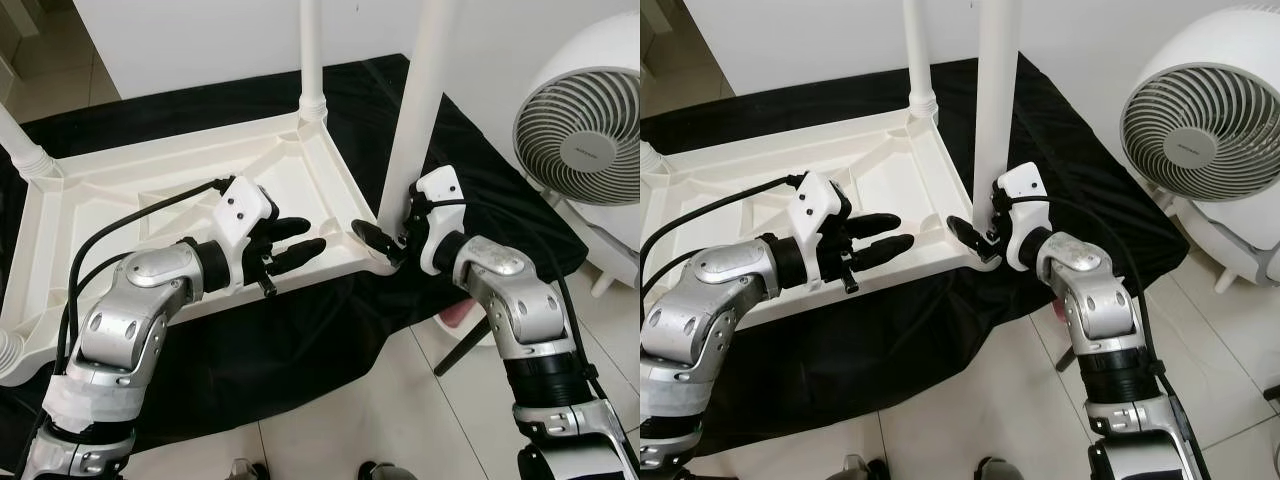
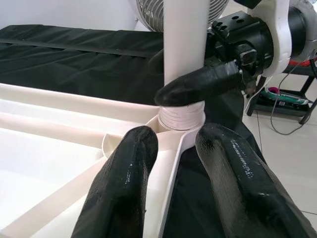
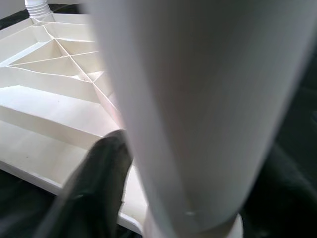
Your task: Building children table
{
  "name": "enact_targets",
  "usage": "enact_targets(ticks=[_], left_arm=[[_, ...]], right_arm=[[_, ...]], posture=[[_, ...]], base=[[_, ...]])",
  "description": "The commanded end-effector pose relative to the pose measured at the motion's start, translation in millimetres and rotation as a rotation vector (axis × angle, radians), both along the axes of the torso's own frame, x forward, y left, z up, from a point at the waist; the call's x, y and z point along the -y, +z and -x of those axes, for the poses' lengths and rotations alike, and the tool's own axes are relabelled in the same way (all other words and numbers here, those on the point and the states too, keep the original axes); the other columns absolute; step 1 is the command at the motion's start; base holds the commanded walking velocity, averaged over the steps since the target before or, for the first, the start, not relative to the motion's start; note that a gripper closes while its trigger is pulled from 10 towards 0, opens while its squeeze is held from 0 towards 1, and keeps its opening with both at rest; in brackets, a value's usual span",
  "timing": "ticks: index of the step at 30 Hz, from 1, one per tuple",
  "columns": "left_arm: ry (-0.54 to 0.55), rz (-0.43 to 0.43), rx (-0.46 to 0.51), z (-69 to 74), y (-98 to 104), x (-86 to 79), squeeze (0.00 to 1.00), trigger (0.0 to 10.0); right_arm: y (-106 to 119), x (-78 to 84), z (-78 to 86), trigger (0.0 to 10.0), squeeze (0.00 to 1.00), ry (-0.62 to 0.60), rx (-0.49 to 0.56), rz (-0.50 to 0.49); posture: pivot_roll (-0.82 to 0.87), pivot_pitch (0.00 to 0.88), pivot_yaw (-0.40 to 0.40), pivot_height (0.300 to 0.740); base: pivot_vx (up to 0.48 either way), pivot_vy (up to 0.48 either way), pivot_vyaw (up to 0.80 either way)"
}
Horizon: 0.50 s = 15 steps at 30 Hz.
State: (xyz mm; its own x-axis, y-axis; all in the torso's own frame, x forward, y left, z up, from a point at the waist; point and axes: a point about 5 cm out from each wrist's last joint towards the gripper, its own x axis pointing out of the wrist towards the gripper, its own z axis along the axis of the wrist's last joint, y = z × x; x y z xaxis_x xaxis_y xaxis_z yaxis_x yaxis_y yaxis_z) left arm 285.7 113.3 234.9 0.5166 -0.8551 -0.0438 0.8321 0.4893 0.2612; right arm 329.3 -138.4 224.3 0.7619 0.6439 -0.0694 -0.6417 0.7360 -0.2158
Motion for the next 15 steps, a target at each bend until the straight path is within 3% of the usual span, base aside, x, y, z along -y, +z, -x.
enact_targets(ticks=[1,9,11,13,15], left_arm=[[0.055,0.006,0.001,0.2,-1,-3.3,0.0,10.0],[0.052,0.008,0.0,0.6,-1,-2.5,0.0,10.0],[0.05,0.009,-0.001,0.4,-1,-2.0,0.0,10.0],[0.05,0.009,-0.001,0.4,-1,-2.0,0.0,10.0],[0.047,0.009,-0.003,1.1,-2,-1.7,0.0,10.0]], right_arm=[[-6,-8.6,1.3,0.0,0.0,0.052,-0.033,-0.011],[-12,-6.8,-1.6,0.0,0.0,-0.029,-0.06,-0.038],[-17,-5.5,-3.4,0.0,0.0,-0.174,-0.089,-0.07],[-17,-5.5,-3.4,0.0,0.0,-0.174,-0.089,-0.07],[-24,-3.3,-3.1,0.0,0.0,-0.412,-0.098,-0.088]], posture=[[-0.09,0.159,0.079,0.74],[-0.1,0.164,0.08,0.74],[-0.1,0.165,0.081,0.74],[-0.1,0.165,0.081,0.74],[-0.11,0.168,0.08,0.74]], base=[[0.0,0.0,0.0],[0.0,0.0,0.0],[0.0,0.0,0.0],[0.0,0.0,0.0],[0.0,0.0,0.0]])
